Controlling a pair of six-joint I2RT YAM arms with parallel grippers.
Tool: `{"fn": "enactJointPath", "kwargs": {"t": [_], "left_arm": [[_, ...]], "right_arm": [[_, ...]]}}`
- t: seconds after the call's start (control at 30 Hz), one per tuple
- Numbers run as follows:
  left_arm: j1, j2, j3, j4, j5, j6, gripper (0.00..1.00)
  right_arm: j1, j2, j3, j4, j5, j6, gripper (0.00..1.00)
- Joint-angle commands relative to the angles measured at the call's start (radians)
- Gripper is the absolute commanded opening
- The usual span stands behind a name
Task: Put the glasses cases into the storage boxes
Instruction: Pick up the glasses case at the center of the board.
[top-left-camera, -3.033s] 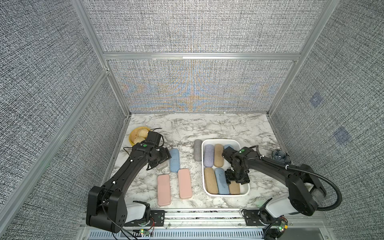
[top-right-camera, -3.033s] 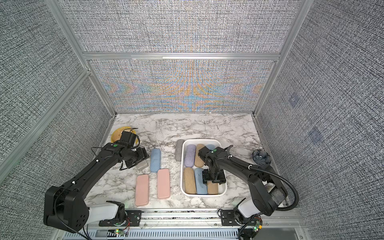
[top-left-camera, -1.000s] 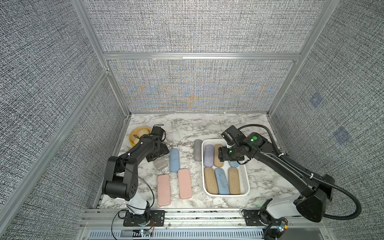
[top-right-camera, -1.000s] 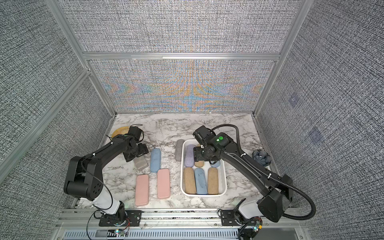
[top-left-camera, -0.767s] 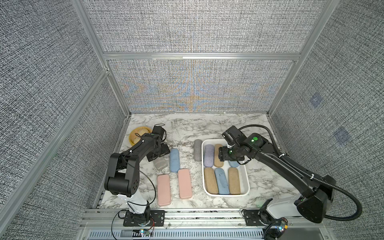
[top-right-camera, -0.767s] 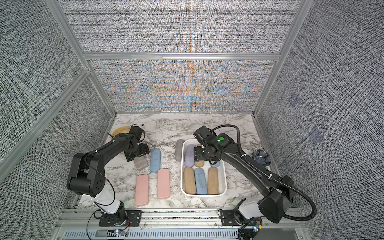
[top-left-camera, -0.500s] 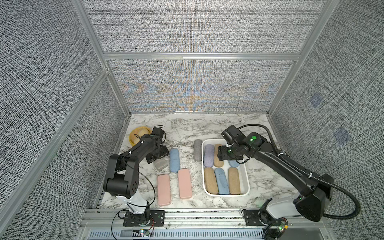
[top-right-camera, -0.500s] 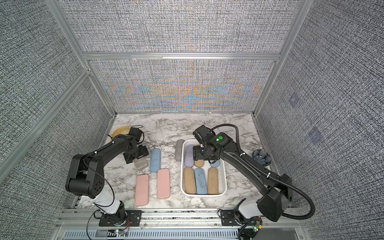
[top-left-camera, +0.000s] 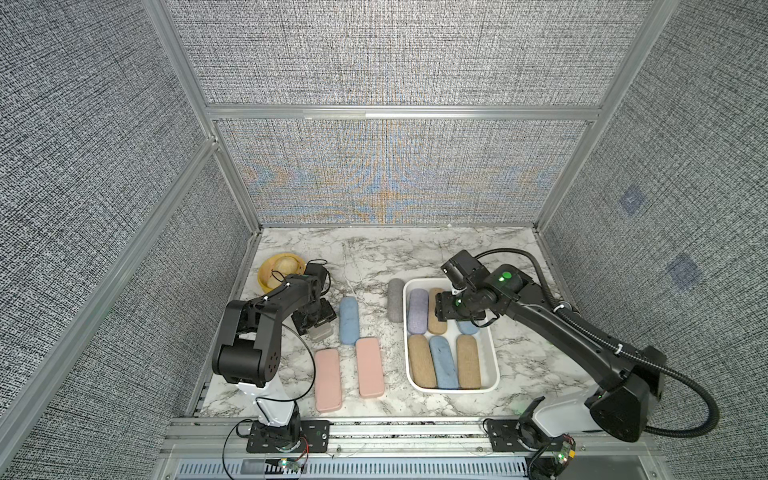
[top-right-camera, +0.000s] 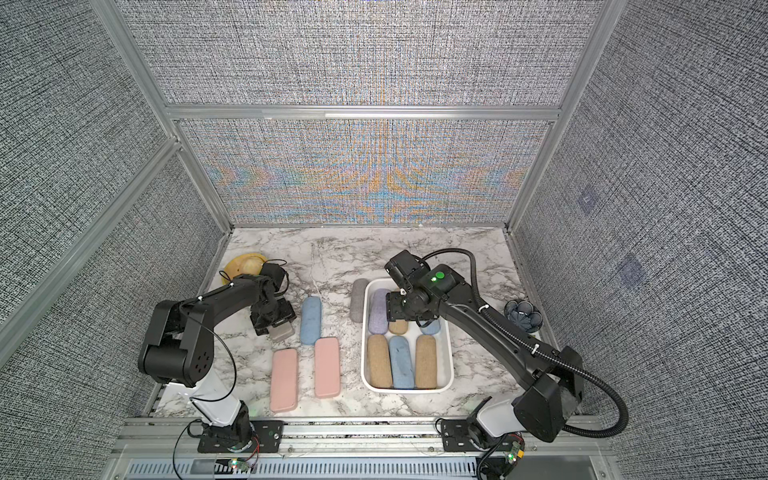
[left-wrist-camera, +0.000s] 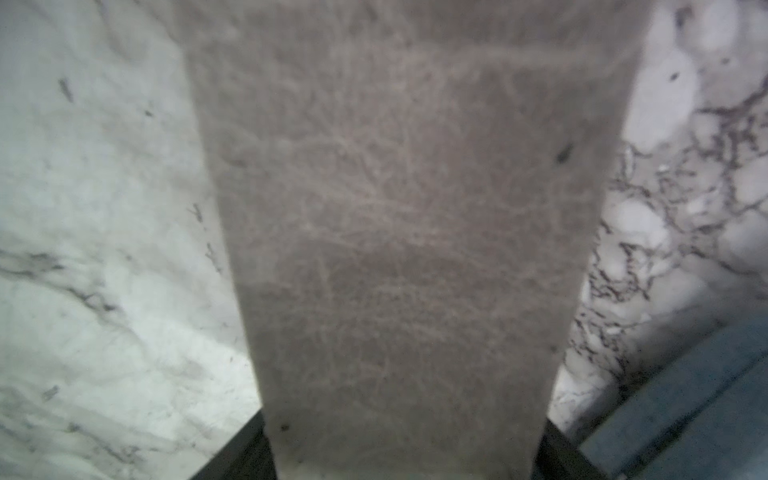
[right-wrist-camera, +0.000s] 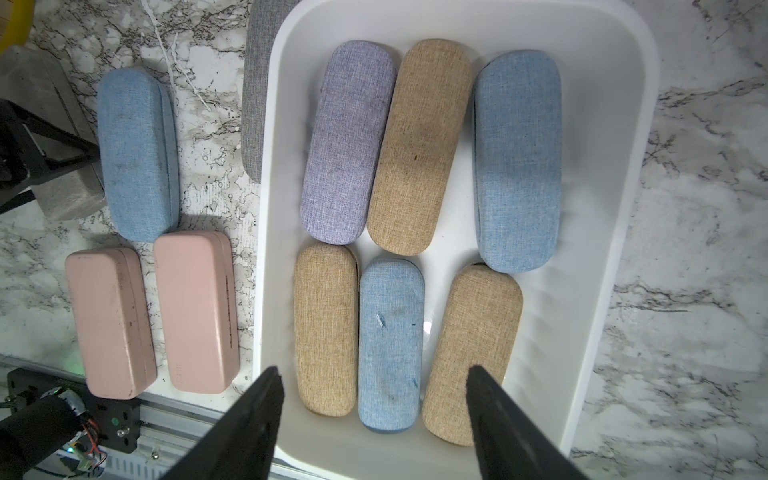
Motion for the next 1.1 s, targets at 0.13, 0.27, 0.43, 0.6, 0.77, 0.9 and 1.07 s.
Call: {"fn": "enactJointPath", "kwargs": {"t": [0.13,0.27,0.43,0.6,0.77,0.9,1.07], "left_arm": [[0.004,-0.018,0.007,-0.017,-0.001,-0.009,0.71],[0.004,-0.048,0.011,-0.042,-0.009,-0.009,0.68],[0.004,-0.099,0.021,-0.072,0.001,-0.007,0.65],[-0.001,-0.175,0.04,-0.105,0.048,-0.013,0.62],[-0.056,-0.268,0.099,-0.15,0.099,-0.009,0.61],[-0.156,-0.286,0.201,-0.179,0.154,0.012,0.61],[-0.345,-0.199,0.372,-0.211,0.164,-0.014,0.61]], "right_arm": [[-0.001,-0.009,0.001,-0.021,0.012,0.004,0.7],[-0.001,-0.016,0.004,-0.025,0.019,0.005,0.7],[-0.005,-0.029,0.007,-0.026,0.026,0.007,0.7],[-0.013,-0.041,0.008,-0.032,0.031,0.008,0.7],[-0.041,-0.075,-0.002,-0.023,0.048,0.026,0.69],[-0.081,-0.095,-0.02,-0.014,0.031,0.039,0.69],[-0.126,-0.106,-0.038,-0.03,0.031,0.058,0.69]]}}
